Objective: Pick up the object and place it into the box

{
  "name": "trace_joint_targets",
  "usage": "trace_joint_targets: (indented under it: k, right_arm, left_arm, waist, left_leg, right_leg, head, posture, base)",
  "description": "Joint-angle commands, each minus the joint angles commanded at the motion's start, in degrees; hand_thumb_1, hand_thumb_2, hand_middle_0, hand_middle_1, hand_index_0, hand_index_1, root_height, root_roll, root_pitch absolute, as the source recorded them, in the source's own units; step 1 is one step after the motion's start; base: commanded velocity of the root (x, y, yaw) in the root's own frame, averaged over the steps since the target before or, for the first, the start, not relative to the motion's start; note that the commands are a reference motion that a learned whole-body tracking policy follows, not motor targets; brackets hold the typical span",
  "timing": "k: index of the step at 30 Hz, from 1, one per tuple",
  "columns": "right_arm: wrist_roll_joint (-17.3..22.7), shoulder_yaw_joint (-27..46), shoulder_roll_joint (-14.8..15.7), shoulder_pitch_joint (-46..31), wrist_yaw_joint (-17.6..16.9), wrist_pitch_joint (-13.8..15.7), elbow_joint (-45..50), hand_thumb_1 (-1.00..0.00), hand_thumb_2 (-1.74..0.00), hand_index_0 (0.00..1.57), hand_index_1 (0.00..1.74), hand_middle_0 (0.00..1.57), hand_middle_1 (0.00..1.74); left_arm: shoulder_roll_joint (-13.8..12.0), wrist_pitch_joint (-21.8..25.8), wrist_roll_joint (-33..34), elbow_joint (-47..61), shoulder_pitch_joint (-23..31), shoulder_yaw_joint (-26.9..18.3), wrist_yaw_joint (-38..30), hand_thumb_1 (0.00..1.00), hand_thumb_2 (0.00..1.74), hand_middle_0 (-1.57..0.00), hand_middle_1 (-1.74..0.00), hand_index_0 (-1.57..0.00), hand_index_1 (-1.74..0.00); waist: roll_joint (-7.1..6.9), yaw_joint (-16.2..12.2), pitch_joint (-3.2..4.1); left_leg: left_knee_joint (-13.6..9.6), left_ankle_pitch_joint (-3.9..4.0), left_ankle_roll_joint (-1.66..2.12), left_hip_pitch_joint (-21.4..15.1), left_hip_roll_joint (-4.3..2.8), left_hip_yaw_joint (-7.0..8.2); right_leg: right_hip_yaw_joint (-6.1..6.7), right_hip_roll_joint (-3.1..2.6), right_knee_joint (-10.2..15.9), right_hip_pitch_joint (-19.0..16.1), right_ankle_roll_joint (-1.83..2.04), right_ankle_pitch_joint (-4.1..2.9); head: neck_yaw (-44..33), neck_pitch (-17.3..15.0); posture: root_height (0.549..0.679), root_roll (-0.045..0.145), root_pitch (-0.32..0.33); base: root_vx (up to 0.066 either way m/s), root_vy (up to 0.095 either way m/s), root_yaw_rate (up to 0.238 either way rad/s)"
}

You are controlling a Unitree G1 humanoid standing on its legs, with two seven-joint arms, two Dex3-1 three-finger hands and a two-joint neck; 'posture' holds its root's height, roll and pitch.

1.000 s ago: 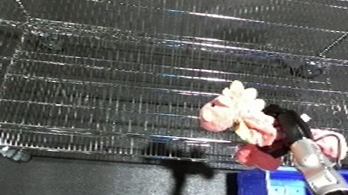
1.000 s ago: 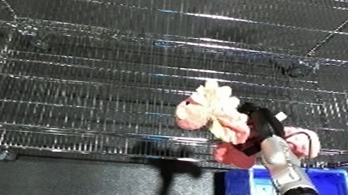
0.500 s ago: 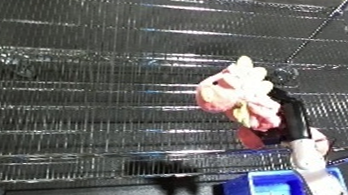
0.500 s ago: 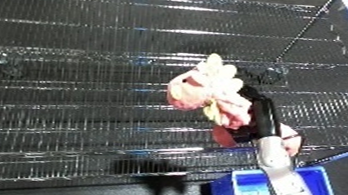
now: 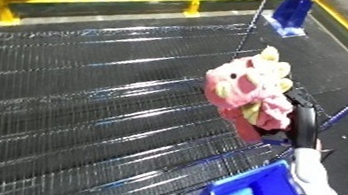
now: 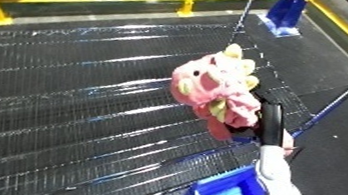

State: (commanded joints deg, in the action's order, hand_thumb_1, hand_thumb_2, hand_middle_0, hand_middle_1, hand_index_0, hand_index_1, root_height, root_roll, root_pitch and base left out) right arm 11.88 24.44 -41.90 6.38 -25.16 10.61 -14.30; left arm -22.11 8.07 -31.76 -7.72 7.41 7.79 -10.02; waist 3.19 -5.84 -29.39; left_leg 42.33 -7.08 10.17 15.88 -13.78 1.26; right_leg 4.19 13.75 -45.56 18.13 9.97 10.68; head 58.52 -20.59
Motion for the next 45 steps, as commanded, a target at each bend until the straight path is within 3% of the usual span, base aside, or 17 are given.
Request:
trace_joint_targets:
  k: [8,21,30,41,45]
  right_arm:
    - [2.04,6.84,2.51,-4.32,-2.70,2.11,1.60,-1.00,-1.74,1.57,1.74,1.57,1.74]
    - [8.01,15.14,5.49,-9.92,-5.01,5.03,-4.06,-1.00,-1.74,1.57,1.74,1.57,1.74]
    - [14.50,16.53,7.29,-9.73,-4.81,7.55,-9.95,-0.55,-0.96,0.86,0.96,0.86,0.96]
    - [15.44,16.67,7.15,-9.62,-4.34,8.35,-12.18,0.00,0.00,0.00,0.00,0.00,0.00]
    - [15.00,16.37,7.40,-9.78,-4.18,8.29,-11.90,0.00,0.00,0.00,0.00,0.00,0.00]
  left_arm:
    - [0.71,-0.01,-0.87,-0.63,0.30,0.21,-0.86,1.00,1.74,-1.57,-1.74,-1.57,-1.74]
    - [0.95,0.72,-1.12,-1.97,-0.29,0.81,-1.77,1.00,1.74,-1.57,-1.74,-1.57,-1.74]
    - [0.51,1.44,-0.59,-2.08,-1.10,1.39,-1.89,1.00,1.74,-1.57,-1.74,-1.57,-1.74]
    - [0.06,1.83,0.28,-1.93,-0.87,1.35,-1.61,1.00,1.74,-1.57,-1.74,-1.57,-1.74]
    - [0.00,1.87,0.56,-1.56,-0.64,1.01,-1.55,1.00,1.74,-1.57,-1.74,-1.57,-1.74]
  waist:
    - [-0.29,-2.65,0.62]
    - [-0.60,-6.86,1.45]
    - [0.02,-8.59,2.08]
    - [0.07,-9.01,2.64]
    - [0.03,-8.85,2.75]
  left_leg:
    - [0.93,-0.90,0.03,-0.73,-0.34,0.86]
    - [0.90,-1.25,0.36,-1.40,-0.56,2.02]
    - [-0.10,-1.15,0.66,-2.11,-0.63,2.91]
    - [-1.30,-0.72,0.96,-2.54,-0.76,3.46]
    - [-1.81,-0.56,0.97,-2.77,-0.78,3.55]
  right_leg:
    - [0.64,-0.23,1.22,-1.03,-0.17,-0.49]
    - [1.52,-0.75,2.64,-1.75,-0.57,-0.95]
    - [1.94,-1.01,3.80,-1.97,-0.71,-1.01]
    - [1.90,-1.27,5.05,-2.41,-0.75,-0.74]
    - [1.84,-1.35,5.35,-2.52,-0.72,-0.65]
  head:
    - [8.61,-1.53]
    - [15.06,-1.95]
    - [14.75,-2.61]
    - [13.69,-3.98]
    - [13.56,-4.20]
  posture:
    - [0.613,0.057,-0.277]
    - [0.619,0.067,-0.273]
    - [0.623,0.076,-0.262]
    - [0.627,0.079,-0.250]
    - [0.628,0.078,-0.246]
  base:
    - [0.003,0.009,-0.092]
    - [-0.002,0.013,-0.070]
    - [0.003,0.007,-0.067]
    - [0.005,0.001,-0.026]
    - [0.004,0.000,0.004]
